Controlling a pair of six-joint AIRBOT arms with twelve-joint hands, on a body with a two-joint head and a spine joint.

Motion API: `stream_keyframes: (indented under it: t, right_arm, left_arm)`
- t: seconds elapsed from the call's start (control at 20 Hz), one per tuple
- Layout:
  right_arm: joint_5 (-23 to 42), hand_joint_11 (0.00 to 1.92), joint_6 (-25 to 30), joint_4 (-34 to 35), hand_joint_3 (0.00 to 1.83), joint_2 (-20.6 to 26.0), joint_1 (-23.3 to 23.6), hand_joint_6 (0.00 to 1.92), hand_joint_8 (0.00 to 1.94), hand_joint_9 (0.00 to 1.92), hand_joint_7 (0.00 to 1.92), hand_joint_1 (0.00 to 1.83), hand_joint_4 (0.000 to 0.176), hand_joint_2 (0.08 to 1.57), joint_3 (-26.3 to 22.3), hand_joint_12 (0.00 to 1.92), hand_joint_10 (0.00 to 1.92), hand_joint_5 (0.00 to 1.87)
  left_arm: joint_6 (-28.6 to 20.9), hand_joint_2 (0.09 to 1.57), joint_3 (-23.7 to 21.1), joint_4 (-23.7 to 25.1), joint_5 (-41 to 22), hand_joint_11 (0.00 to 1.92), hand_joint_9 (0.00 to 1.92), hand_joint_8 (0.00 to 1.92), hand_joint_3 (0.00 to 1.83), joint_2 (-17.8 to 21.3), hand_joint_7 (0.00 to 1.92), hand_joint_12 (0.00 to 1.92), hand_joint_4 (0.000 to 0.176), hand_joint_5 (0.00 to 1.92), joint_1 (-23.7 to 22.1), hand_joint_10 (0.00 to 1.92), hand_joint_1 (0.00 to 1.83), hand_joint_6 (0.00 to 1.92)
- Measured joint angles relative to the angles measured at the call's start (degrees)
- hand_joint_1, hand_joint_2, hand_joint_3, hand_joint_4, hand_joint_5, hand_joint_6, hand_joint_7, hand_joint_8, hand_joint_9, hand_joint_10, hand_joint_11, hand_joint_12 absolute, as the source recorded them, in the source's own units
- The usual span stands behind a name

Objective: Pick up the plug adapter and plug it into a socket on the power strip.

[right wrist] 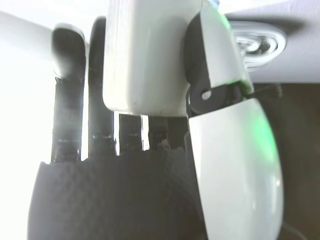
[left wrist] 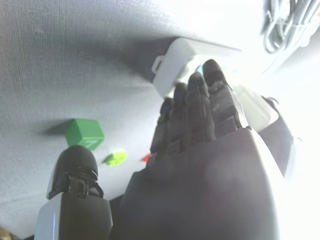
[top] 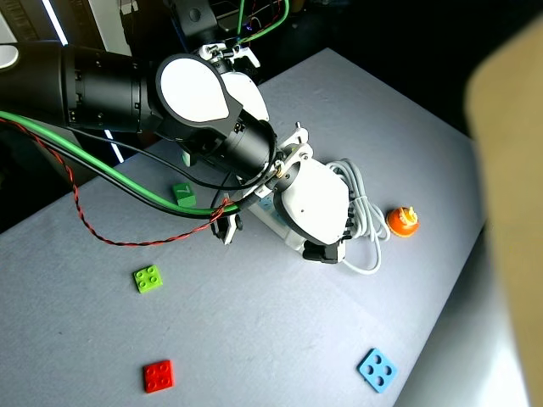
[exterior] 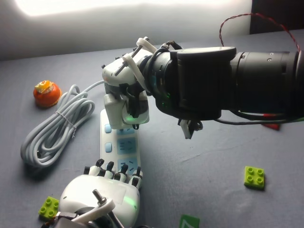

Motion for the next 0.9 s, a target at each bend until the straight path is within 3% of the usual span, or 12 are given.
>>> stream_keyframes:
  t: [0.05,0.1,0.2,0.65,0.9]
  right_arm:
    - [-0.1,0.68,-0.1,0.0,0.0,0.0,0.0,0.85,1.3,0.78,0.94,1.25,0.0,1.15,0.0,1.59,1.26,0.93]
    - [-0.2,0.65,-0.3,-0.2,0.0,-0.3,-0.2,0.93,1.32,0.72,0.86,1.33,0.0,1.19,0.1,1.61,1.5,0.84]
    - [-0.3,0.64,-0.4,-0.5,0.0,-1.0,-0.3,0.95,1.38,0.73,0.89,1.24,0.0,1.18,0.5,1.65,1.35,0.86]
    - [-0.3,0.66,0.0,-1.3,0.0,-4.1,-1.4,0.86,1.29,0.78,0.95,1.25,0.0,1.14,3.6,1.62,1.27,0.93]
    - [-0.2,0.65,-0.4,-2.2,0.0,-5.5,-2.1,0.97,1.32,0.77,0.93,1.25,0.0,1.17,4.5,1.63,1.29,0.86]
  left_arm:
    - [0.0,1.19,0.0,0.0,0.0,0.0,0.09,0.0,0.0,0.0,0.1,0.33,0.0,0.08,0.0,0.0,0.1,0.0]
    - [0.0,1.19,0.0,0.0,0.0,0.0,0.08,0.0,0.0,0.0,0.08,0.31,0.0,0.06,0.0,0.0,0.08,0.0]
    - [0.1,1.19,-0.1,0.0,-0.1,0.0,0.1,0.0,0.0,0.0,0.1,0.35,0.0,0.07,0.0,0.0,0.09,0.0]
    - [0.2,1.21,-0.3,0.0,-0.4,0.0,0.06,0.0,0.0,0.2,0.06,0.27,0.0,0.03,0.4,0.0,0.07,0.0]
    - [0.2,1.2,-0.5,0.0,-0.7,0.0,0.07,0.01,0.0,0.3,0.08,0.3,0.0,0.05,0.8,0.01,0.07,0.01]
